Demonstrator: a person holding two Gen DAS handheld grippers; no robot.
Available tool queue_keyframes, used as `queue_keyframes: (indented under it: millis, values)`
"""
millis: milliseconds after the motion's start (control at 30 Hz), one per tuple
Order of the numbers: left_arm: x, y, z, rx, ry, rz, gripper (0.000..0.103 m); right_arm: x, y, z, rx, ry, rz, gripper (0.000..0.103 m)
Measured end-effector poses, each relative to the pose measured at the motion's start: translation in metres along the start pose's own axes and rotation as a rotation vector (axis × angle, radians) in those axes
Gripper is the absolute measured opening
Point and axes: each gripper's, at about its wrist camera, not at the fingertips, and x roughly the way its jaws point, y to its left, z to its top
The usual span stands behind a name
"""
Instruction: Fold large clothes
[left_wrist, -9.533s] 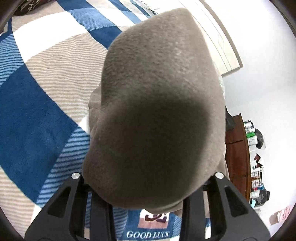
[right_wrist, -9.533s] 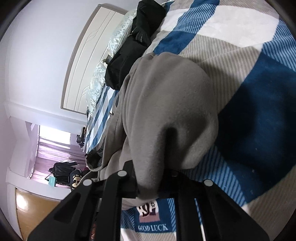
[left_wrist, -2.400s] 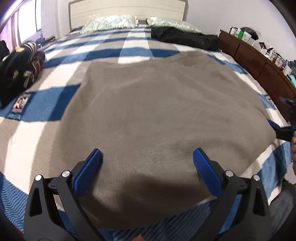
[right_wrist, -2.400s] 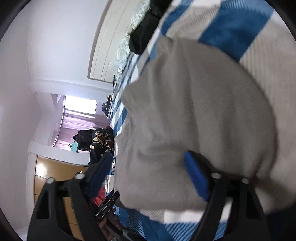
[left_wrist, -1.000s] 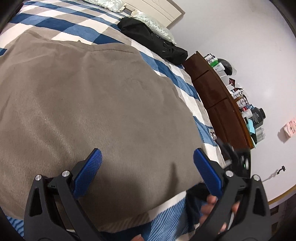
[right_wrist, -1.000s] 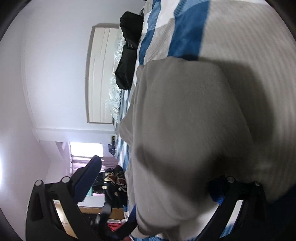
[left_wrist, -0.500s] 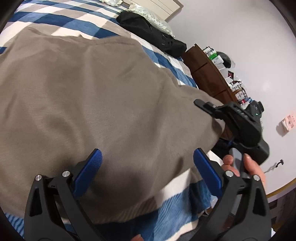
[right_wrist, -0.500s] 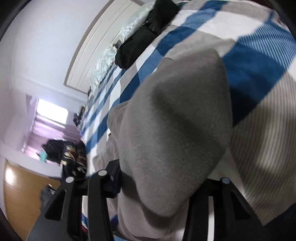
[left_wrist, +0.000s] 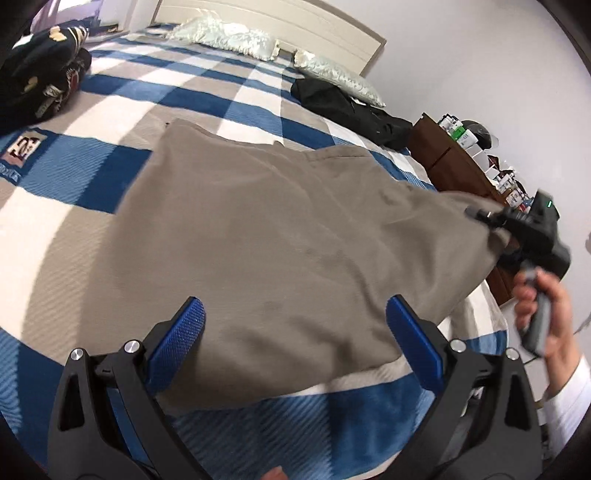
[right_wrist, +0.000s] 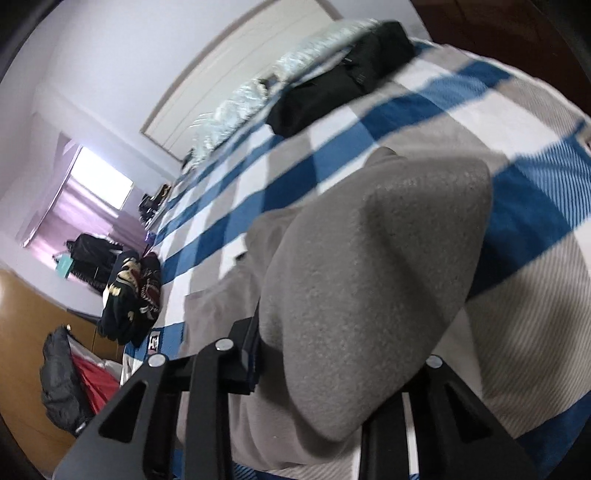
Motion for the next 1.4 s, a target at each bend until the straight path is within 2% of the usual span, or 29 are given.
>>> queue_keyframes:
  millis: [300, 467, 600, 800, 900, 1033, 1167, 1267, 1400]
  values:
    - [0.029, 0.035, -0.010, -0.106, 0.051, -0.015, 0.097, 0.003, 0.124, 0.000, -0.344, 0.022, -0.021, 0.029]
    - [0.026, 0.039, -0.009, -0.135, 0.031, -0.062, 0.097, 0.023, 0.183, -0.016, -0.481, 0.072, -0.010, 0.029]
    - [0.016, 0.051, -0.012, -0.201, 0.014, -0.106, 0.097, 0.044, 0.229, -0.044, -0.593, 0.139, 0.000, 0.029]
    - [-0.027, 0.079, -0.013, -0.309, -0.038, -0.049, 0.097, 0.083, 0.287, -0.110, -0.802, 0.260, -0.029, 0.029]
    - [-0.062, 0.094, -0.006, -0.331, -0.059, 0.011, 0.097, 0.100, 0.302, -0.135, -0.862, 0.308, -0.045, 0.029]
    - [-0.114, 0.116, -0.002, -0.288, -0.120, 0.142, 0.097, 0.125, 0.312, -0.158, -0.858, 0.377, -0.051, 0.029]
    - [-0.160, 0.149, -0.010, -0.301, -0.153, 0.210, 0.097, 0.158, 0.307, -0.194, -0.849, 0.443, -0.081, 0.030]
    - [-0.179, 0.166, -0.015, -0.304, -0.165, 0.256, 0.097, 0.170, 0.293, -0.224, -0.846, 0.441, -0.122, 0.031]
    - [-0.194, 0.181, -0.020, -0.330, -0.158, 0.279, 0.097, 0.162, 0.288, -0.256, -0.949, 0.384, -0.186, 0.033]
